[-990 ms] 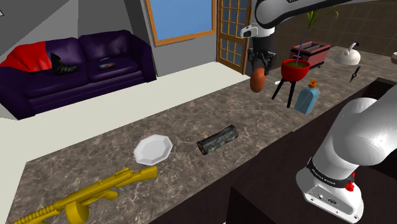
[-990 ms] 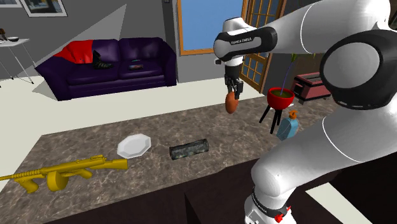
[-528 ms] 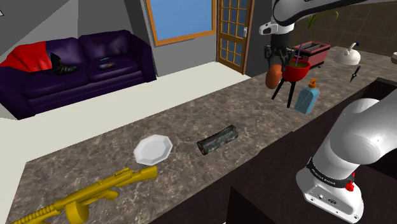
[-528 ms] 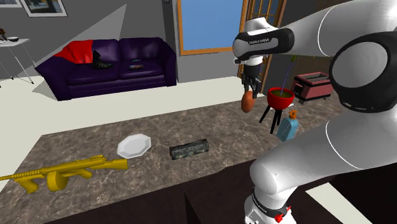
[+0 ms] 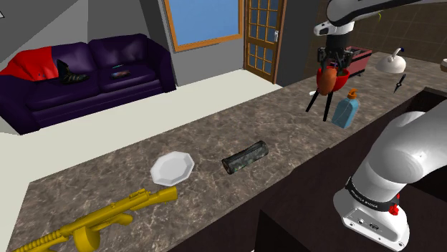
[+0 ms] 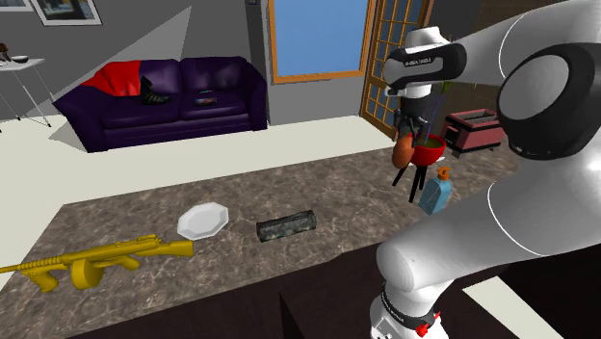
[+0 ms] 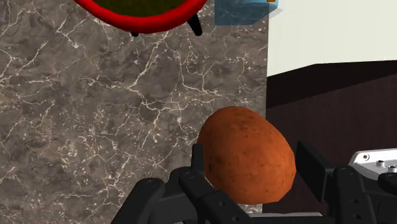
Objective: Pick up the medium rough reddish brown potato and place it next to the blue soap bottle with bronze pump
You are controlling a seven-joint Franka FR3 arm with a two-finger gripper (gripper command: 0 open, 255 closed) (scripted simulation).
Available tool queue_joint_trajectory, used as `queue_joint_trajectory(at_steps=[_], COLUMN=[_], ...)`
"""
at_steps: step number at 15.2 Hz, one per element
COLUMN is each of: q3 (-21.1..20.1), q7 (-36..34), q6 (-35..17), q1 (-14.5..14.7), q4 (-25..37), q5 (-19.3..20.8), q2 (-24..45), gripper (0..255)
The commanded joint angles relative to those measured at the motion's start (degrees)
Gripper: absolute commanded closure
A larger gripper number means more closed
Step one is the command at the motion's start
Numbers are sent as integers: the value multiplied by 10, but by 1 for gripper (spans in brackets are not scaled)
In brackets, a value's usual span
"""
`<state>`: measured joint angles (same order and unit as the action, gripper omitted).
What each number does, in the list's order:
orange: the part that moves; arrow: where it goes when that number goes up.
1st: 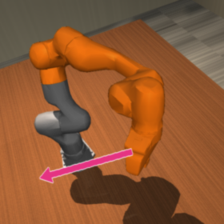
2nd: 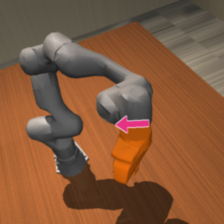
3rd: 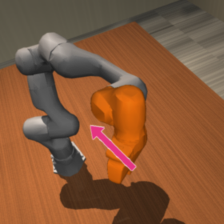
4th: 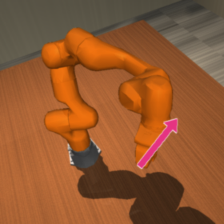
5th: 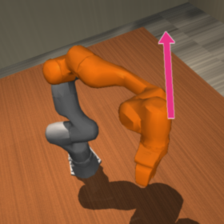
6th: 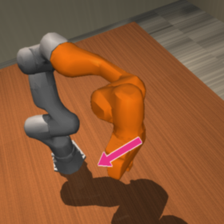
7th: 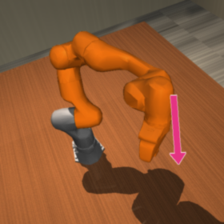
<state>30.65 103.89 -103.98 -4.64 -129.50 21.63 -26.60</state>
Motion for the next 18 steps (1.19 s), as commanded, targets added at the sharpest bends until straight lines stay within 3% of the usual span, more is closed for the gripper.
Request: queue_joint_trajectory(at_steps=[1, 11, 15, 18], q3=[25, 161, 229, 282], q7=[33, 198, 282, 361], q6=[-3, -38, -55, -66], q1=[-10, -26, -23, -27], q4=[11, 104, 157, 204], q5=[9, -5, -49, -112], q2=[5, 95, 162, 235], gripper=[255, 255, 255, 255])
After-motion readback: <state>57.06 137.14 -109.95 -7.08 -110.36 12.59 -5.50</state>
